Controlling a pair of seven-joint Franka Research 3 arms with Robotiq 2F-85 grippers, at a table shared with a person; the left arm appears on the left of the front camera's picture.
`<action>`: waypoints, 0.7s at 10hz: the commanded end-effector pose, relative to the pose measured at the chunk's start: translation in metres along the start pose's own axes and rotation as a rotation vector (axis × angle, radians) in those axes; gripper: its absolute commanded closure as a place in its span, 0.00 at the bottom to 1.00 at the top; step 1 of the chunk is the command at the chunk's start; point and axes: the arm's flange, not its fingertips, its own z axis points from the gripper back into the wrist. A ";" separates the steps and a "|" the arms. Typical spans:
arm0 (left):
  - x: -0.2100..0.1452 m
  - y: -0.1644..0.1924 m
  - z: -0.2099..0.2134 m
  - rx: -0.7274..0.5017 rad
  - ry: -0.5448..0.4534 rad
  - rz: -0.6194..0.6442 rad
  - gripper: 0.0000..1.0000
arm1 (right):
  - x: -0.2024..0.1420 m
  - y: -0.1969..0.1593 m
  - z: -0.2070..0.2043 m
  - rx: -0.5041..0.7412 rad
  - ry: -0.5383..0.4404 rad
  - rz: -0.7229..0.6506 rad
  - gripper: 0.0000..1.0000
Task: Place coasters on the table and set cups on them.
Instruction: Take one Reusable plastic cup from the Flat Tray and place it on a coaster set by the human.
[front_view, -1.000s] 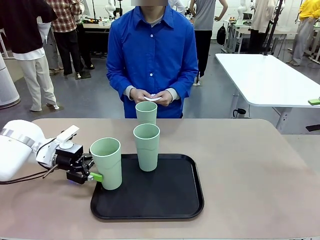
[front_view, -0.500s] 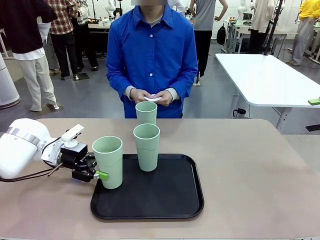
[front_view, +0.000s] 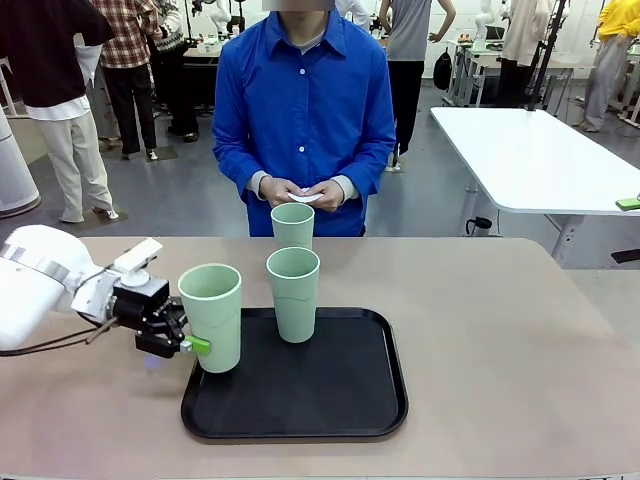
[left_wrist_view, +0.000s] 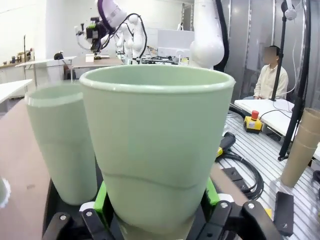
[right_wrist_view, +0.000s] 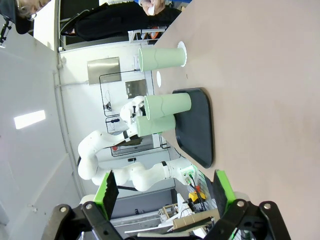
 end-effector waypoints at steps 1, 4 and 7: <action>0.073 -0.026 0.011 -0.011 -0.004 -0.016 0.33 | -0.001 0.000 0.000 0.008 0.002 -0.001 0.00; 0.146 -0.029 0.022 0.008 0.000 0.042 0.33 | -0.001 0.000 0.000 0.008 0.002 -0.001 0.00; 0.139 -0.029 0.018 -0.005 -0.006 0.007 0.33 | -0.001 0.000 0.000 0.008 0.002 -0.001 0.00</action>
